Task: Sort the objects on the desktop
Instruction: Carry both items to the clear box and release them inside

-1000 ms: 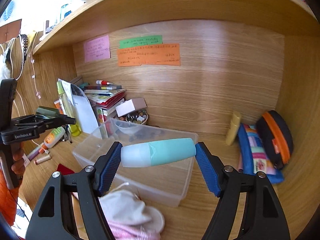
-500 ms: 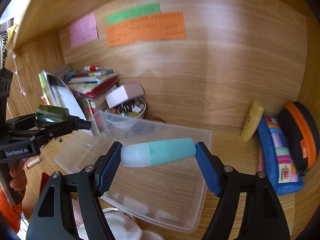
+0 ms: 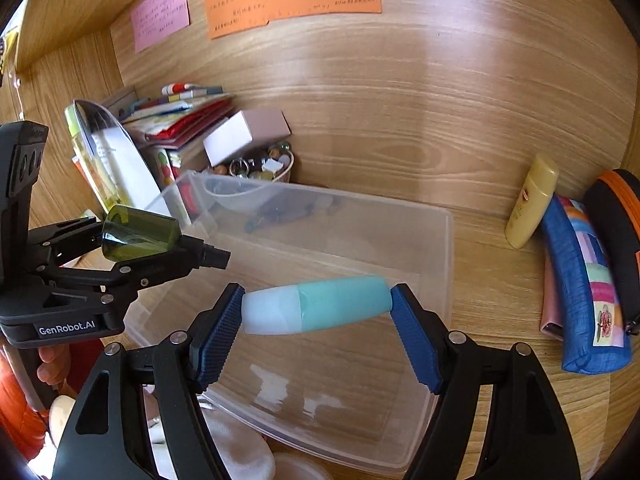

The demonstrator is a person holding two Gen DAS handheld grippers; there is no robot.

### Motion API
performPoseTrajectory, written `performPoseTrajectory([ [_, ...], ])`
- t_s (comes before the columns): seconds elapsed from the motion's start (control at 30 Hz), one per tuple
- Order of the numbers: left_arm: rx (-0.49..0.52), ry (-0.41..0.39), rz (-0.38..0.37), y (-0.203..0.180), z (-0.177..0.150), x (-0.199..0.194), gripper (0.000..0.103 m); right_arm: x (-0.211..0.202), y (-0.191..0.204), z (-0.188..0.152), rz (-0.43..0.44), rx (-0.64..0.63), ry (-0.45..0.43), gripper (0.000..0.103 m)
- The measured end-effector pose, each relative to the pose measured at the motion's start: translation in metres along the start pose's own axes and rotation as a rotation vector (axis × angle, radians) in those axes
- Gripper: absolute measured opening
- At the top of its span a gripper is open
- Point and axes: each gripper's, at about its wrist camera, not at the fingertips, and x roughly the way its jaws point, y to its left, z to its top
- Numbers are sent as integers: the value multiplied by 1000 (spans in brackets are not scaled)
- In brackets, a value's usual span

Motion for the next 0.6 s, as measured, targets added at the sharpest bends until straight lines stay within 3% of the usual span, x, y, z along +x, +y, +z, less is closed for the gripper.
performPoseTrajectory([
  [0.3, 28, 20, 6, -6, -7, 8, 61, 9, 5, -5, -17, -43, 54, 72],
  [0.6, 32, -13, 13, -5, -10, 2, 61, 6, 17, -5, -72, -102, 19, 73],
])
